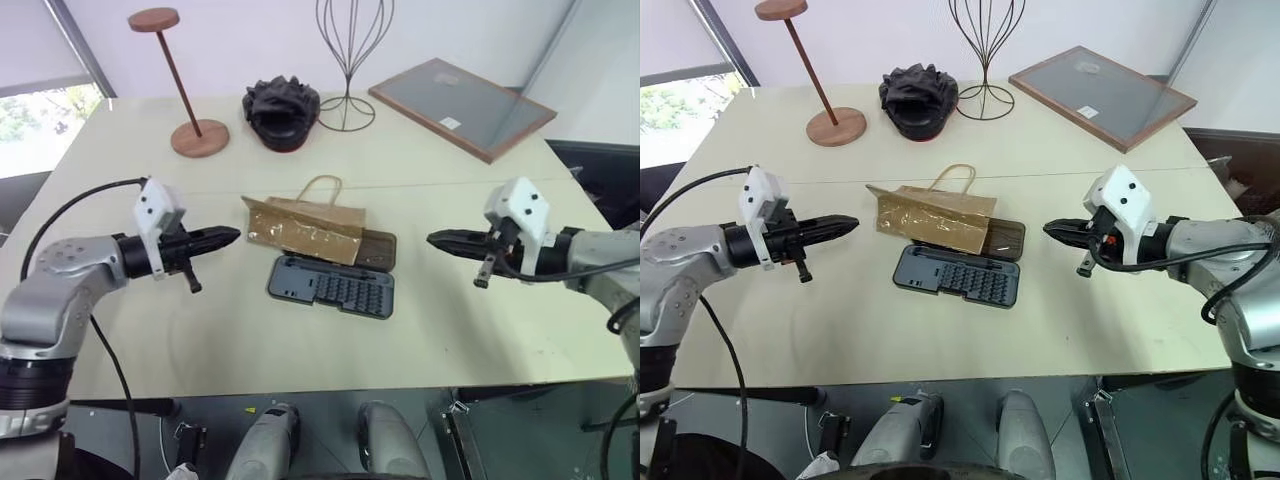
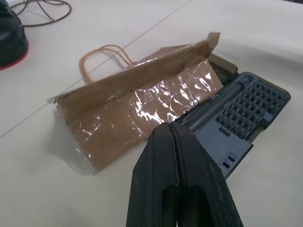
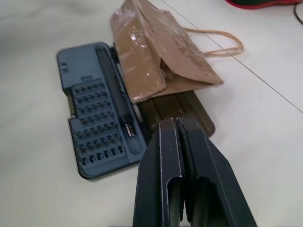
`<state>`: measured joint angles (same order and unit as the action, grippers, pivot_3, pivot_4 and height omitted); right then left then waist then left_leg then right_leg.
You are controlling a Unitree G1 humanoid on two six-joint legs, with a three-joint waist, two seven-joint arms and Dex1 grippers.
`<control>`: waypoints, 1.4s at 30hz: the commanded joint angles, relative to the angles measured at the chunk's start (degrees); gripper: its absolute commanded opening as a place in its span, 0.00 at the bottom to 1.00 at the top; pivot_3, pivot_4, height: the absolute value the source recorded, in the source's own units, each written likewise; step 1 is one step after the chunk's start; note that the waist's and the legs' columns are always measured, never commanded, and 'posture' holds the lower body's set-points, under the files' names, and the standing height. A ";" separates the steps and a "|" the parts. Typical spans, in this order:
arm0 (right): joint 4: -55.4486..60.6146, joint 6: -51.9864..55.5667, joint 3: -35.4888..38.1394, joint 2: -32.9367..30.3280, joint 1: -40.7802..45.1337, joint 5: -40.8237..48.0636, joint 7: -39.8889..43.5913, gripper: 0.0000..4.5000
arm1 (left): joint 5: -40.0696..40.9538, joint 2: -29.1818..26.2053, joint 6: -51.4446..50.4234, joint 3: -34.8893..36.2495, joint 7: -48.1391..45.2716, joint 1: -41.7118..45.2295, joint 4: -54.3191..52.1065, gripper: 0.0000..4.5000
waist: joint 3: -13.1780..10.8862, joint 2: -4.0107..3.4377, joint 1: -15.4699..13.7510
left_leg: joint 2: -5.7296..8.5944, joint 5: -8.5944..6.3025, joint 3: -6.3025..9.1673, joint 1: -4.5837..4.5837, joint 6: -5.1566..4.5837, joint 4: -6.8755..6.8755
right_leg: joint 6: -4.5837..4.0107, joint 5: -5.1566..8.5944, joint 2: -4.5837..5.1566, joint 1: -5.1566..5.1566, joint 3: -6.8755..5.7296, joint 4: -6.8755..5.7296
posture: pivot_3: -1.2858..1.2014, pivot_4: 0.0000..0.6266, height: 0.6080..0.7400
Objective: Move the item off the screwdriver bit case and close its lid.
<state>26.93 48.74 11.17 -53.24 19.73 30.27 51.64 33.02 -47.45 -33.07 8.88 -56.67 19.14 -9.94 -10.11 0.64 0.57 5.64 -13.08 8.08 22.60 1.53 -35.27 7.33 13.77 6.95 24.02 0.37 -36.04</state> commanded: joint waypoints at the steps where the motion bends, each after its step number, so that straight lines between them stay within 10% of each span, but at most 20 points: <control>1: 1.70 0.21 1.64 -0.75 1.30 1.19 -0.97 0.02 | 0.25 -0.61 0.31 1.95 0.64 0.96 -1.29 0.00 | -0.01 0.01 0.00 | 0.00 0.00 0.00 0.00 0.00 0.00 | 0.00 0.00 0.00 0.00 0.00 0.00 | 0.52 0.24 1.00; 29: 3.84 -0.04 0.46 -0.55 -0.80 1.12 -4.70 0.02 | 0.07 0.27 -0.77 1.10 1.44 -0.11 -2.97 0.00 | -0.01 0.02 0.02 | -0.01 0.00 -0.04 0.05 0.00 0.01 | -0.01 -0.02 0.01 0.11 0.08 0.00 | 0.52 0.24 1.00; 38: 3.31 0.39 -4.57 4.41 3.34 0.04 -9.95 0.99 | -0.71 1.50 -0.09 -0.91 1.02 0.85 -1.93 0.00 | -0.01 0.02 0.05 | -0.03 0.00 -0.07 0.05 0.00 0.02 | -0.03 -0.03 0.00 0.16 0.12 -0.01 | 0.52 0.24 1.00; 42: 1.38 -0.37 -8.58 9.02 7.39 -2.41 -14.04 0.99 | -1.17 2.04 0.37 -1.81 0.73 1.81 -0.79 0.00 | -0.01 0.03 0.12 | -0.03 0.00 -0.08 0.10 0.00 0.02 | -0.04 -0.04 -0.01 0.23 0.14 -0.01 | 0.52 0.24 1.00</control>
<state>28.18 49.62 3.31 -45.55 25.11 29.01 39.60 32.30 -45.46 -34.10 7.31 -55.55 19.58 -10.60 -10.13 0.67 0.69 5.61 -13.08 8.00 22.70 1.53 -35.25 7.29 13.73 6.93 24.25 0.52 -36.05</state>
